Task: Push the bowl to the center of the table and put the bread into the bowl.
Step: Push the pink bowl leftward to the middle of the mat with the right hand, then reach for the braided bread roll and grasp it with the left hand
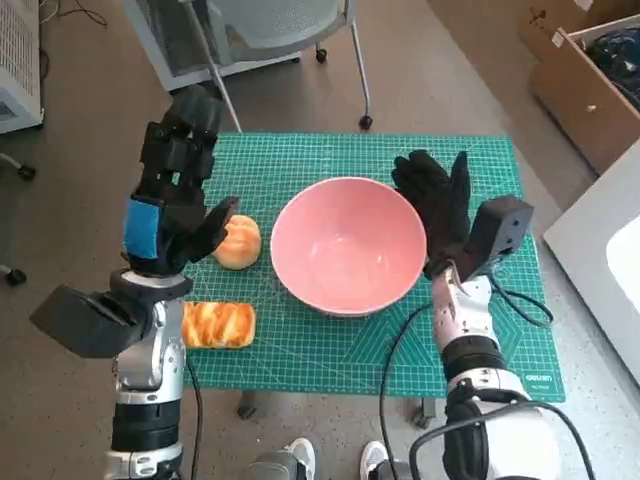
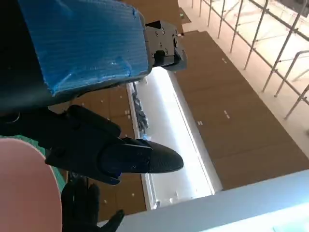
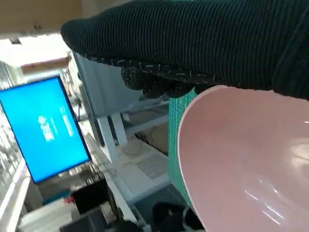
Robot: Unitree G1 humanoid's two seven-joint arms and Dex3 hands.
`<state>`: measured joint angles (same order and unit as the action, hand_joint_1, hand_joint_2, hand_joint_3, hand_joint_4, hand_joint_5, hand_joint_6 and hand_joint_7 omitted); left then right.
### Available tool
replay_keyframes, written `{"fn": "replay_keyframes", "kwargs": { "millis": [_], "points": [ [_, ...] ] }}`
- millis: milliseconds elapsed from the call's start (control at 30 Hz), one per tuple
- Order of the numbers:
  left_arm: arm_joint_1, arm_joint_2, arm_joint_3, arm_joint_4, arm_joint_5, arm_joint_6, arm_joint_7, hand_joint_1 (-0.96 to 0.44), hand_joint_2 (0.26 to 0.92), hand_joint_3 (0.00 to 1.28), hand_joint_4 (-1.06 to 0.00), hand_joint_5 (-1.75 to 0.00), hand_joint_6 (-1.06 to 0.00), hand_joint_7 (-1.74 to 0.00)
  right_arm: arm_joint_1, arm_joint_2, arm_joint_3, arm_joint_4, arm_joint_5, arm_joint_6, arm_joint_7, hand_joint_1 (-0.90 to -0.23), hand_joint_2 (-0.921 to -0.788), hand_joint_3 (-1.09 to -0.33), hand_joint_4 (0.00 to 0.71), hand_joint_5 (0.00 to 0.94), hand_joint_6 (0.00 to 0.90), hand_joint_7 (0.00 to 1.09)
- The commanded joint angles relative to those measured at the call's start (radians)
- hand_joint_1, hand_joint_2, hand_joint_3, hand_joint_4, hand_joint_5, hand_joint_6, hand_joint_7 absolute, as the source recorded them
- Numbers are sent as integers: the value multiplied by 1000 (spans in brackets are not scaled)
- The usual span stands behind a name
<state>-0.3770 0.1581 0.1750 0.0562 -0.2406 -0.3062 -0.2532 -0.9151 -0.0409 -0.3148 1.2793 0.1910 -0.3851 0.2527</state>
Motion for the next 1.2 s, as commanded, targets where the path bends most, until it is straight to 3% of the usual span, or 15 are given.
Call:
{"fn": "replay_keyframes", "kwargs": {
  "millis": [33, 200, 433, 633, 767, 867, 1033, 1200],
  "points": [
    [7, 4, 9, -2, -5, -17, 0, -593, 921, 235, -17, -151, 1, -435, 16, -33, -11, -3, 4, 5, 5, -523, -921, -929, 199, 9, 120, 275],
    [2, 0, 9, 20, -7, -31, -4, -595, 921, 236, -25, -144, 1, -422, 22, -67, -30, -21, 18, -39, 8, -546, -921, -899, 210, 12, 118, 286],
    [-11, 4, 6, 48, -2, -48, -6, -590, 921, 253, -38, -133, 1, -416, 24, -89, -63, -72, 48, -136, 34, -584, -921, -848, 223, 12, 129, 298],
    [-23, 7, 3, 61, -3, -58, -14, -591, 921, 278, -48, -127, 1, -421, 39, -75, -85, -184, 112, -237, 106, -577, -921, -821, 208, 3, 143, 303],
    [-32, 8, -1, 59, -13, -48, -26, -588, 921, 281, -40, -119, 1, -423, 74, -48, -63, -310, 143, -300, 164, -572, -921, -809, 201, 1, 141, 302],
    [-34, 14, 0, 52, -24, -36, -38, -577, 921, 281, -28, -110, 1, -412, 105, -42, -42, -392, 147, -318, 185, -570, -921, -800, 197, 0, 133, 303],
    [-33, 42, 6, 31, -12, -29, -50, -577, 921, 280, -25, -105, 1, -404, 172, -37, 5, -557, 145, -303, 196, -599, -921, -766, 202, 3, 131, 316],
    [-32, 106, 16, 22, 29, -44, -66, -548, 904, 240, -38, -104, 1, -463, 208, -41, 39, -647, 134, -276, 181, -617, -921, -748, 218, 10, 139, 332]
  ]
}}
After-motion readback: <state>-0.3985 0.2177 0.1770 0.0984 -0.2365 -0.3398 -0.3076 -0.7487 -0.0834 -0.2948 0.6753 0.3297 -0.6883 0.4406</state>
